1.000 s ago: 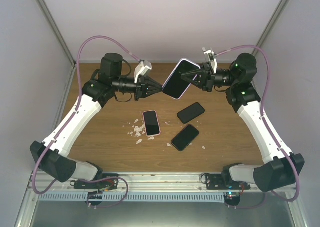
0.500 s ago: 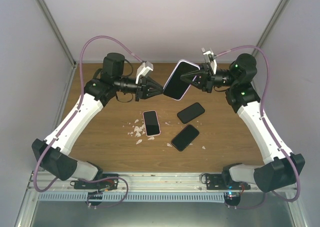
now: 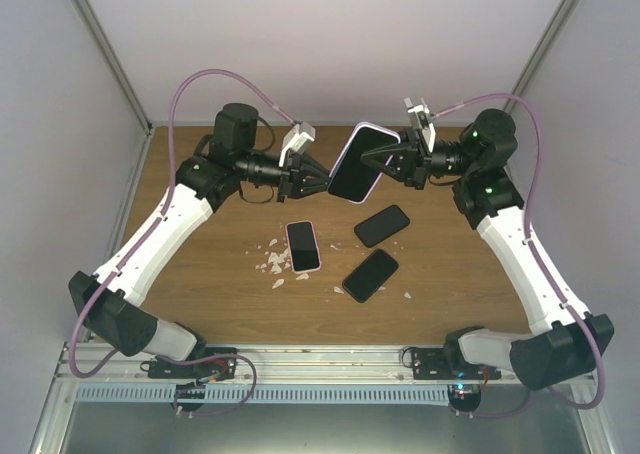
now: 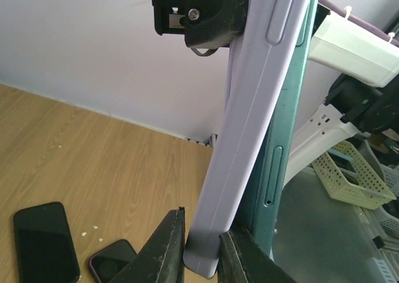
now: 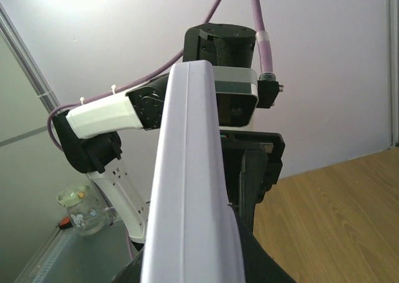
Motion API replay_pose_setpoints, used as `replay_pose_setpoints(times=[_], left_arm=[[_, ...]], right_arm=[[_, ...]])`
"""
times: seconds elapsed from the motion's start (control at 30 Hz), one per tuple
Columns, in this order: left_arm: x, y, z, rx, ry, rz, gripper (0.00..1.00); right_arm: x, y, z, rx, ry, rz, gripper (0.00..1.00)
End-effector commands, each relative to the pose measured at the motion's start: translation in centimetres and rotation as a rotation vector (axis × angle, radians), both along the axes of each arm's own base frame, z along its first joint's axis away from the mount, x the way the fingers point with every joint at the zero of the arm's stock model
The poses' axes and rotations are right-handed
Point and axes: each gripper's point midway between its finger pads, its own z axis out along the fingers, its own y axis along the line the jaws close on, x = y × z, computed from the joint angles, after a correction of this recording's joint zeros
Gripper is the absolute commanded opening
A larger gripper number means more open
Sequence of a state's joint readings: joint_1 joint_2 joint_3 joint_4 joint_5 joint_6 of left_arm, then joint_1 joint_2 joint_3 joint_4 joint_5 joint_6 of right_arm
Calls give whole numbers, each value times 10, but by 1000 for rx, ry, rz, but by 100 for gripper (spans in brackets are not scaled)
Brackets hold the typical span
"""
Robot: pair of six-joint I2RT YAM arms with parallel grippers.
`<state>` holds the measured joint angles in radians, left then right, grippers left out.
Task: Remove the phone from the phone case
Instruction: Remove the phone case from the phone.
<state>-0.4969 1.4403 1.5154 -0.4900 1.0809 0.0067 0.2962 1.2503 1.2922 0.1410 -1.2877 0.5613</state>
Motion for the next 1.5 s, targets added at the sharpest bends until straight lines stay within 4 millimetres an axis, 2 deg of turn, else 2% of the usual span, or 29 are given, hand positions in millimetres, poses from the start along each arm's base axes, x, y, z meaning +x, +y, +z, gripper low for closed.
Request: replay_pose_setpoints(times=[0.0,0.23,0.37,0.53,0.7,0.83,0.97,1.27,1.47], left_arm=[[8,-28,36,-126,-163,-10,14],[-2,-38,43,-160,-135,-38,14],[2,-41,48,-177,-105,-19,13],[14,-35,54,-181,-104,53,11],[20,-24,59,-208,-103,122,10],[21,-18,71,-247,-138,155,9],[20,-16,83,-284,-145,148,14],[24,-19,95,-318,-138,145,25],[13,-19,105,-354,-158,72,33]], right_arm=[[-77,19,-5,-45,17,364,0],[-75,25,-14,-45,39,366,0],[-72,27,-19,-47,54,354,0],[-66,27,-20,-46,58,324,0],[-48,22,-20,-33,83,244,0],[-41,18,-21,-10,100,207,1],[-40,20,-32,-21,139,225,0],[-49,26,-51,-47,159,262,0],[-49,27,-57,-47,208,275,0]])
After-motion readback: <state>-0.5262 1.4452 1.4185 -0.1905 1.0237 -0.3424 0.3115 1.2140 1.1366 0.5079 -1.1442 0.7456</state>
